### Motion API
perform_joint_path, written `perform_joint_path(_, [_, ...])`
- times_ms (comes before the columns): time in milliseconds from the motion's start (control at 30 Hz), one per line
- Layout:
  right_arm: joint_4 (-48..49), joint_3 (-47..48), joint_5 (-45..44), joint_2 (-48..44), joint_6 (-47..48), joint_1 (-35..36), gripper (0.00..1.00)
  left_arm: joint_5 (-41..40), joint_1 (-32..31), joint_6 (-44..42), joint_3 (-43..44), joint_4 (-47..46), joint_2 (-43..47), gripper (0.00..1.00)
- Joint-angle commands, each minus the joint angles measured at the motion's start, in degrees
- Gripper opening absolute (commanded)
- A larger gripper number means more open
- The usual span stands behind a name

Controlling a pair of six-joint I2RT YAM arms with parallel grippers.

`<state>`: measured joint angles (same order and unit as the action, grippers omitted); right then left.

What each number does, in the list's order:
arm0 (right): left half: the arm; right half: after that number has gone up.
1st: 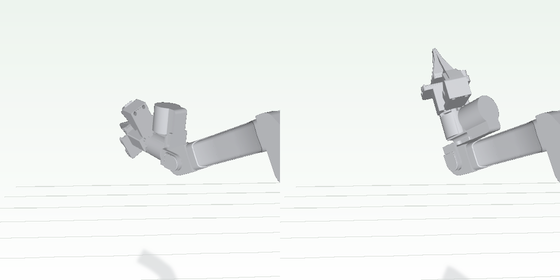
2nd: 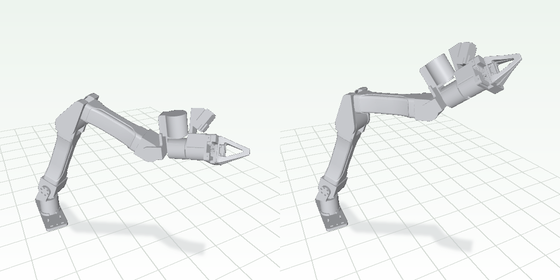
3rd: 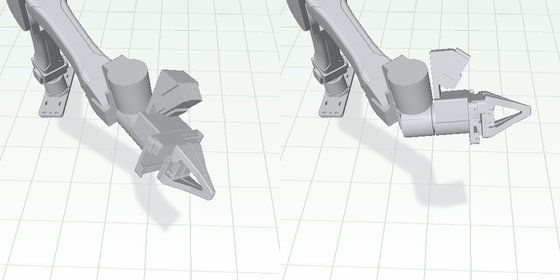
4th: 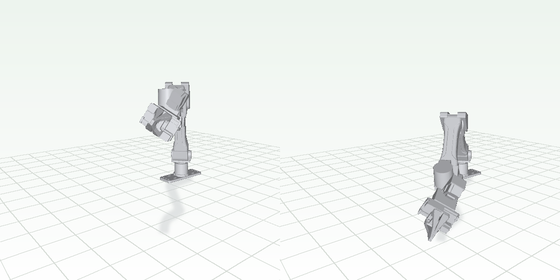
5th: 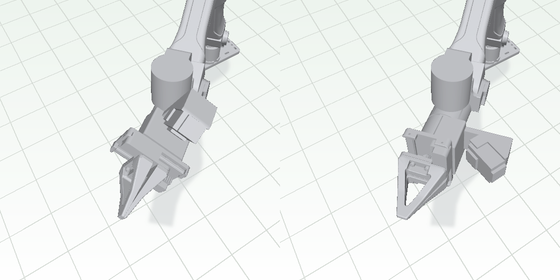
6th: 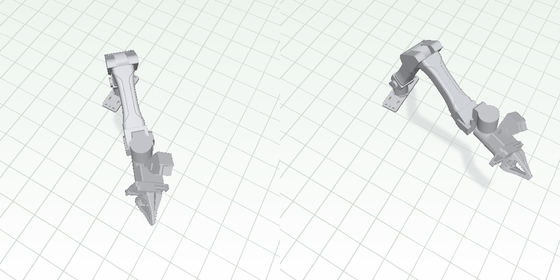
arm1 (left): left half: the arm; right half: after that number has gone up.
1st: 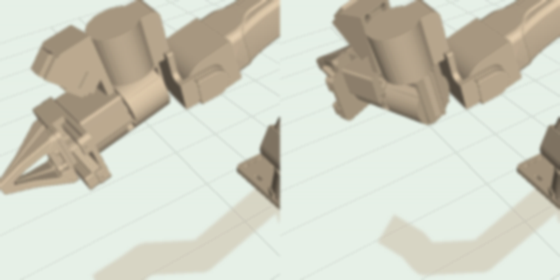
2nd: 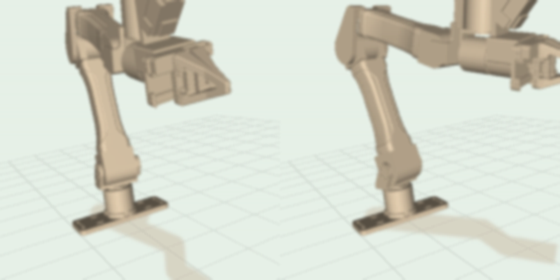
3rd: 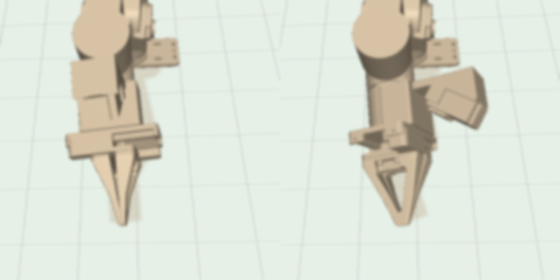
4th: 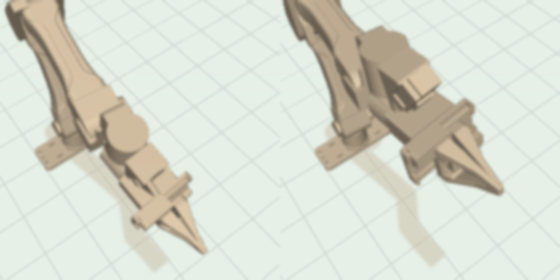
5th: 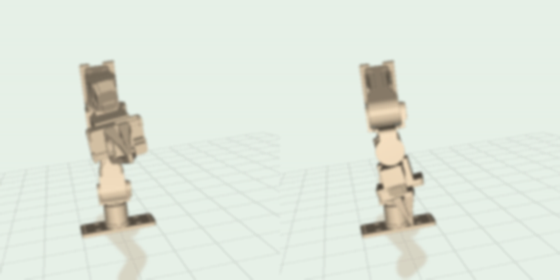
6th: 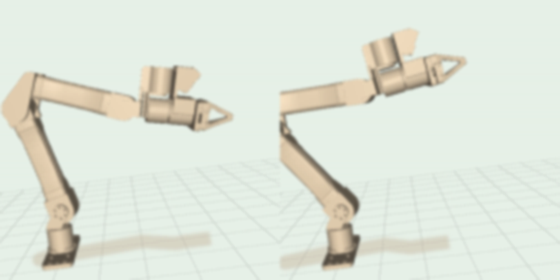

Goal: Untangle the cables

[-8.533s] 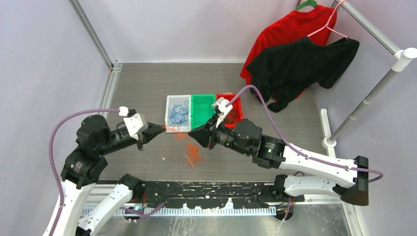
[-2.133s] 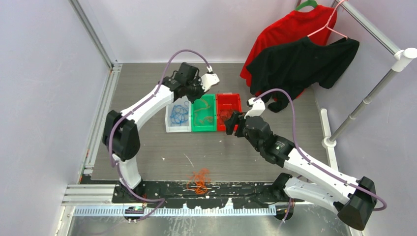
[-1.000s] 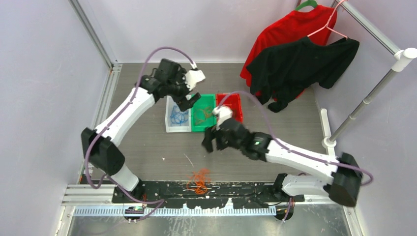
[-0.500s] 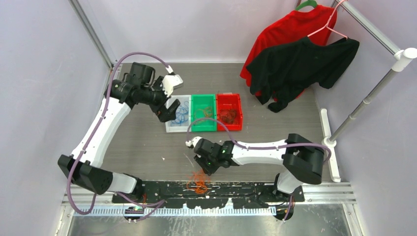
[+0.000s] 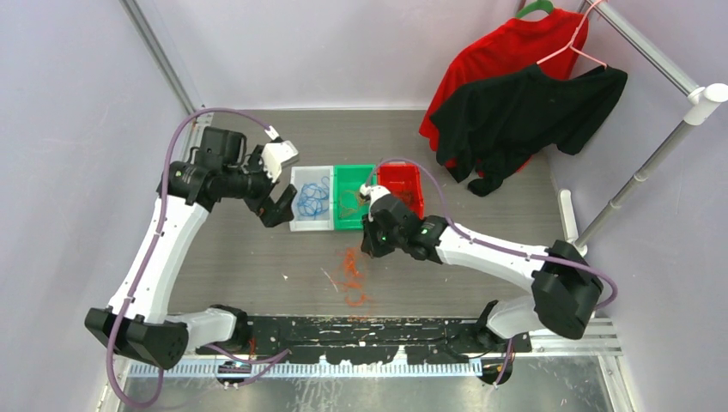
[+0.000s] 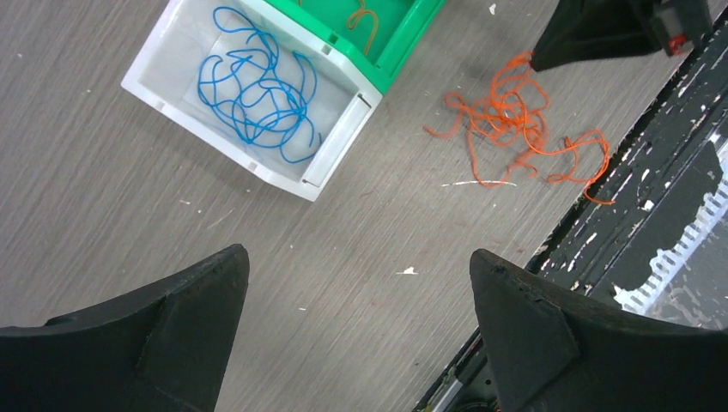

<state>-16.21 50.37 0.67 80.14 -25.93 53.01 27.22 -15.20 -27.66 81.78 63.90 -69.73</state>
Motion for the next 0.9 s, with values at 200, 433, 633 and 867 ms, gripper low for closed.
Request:
perform_joint_path(200, [2.4, 4.2, 4.4, -8.4, -2.0, -0.8, 0.01, 10.5, 0.6, -0.6, -4.9, -0.5, 5.7, 0.99])
perform_joint_path(433, [1.6, 12.9, 11.0, -9.5, -2.3, -0.8, 0.01, 20.4, 0.5, -3.5, -7.8, -0.6, 9.8, 0.97])
perform_joint_path(633, [2.4, 20.0, 13.4, -8.9, -3.1, -0.8, 0.01, 23.9, 0.0, 1.4, -11.2, -10.5, 12.6, 0.92])
perform_joint_path(867, [2.0, 24.5, 19.0, -7.1, -3.3, -0.9, 0.01, 20.7, -3.4, 1.4, -13.5, -16.4, 14.5, 0.88])
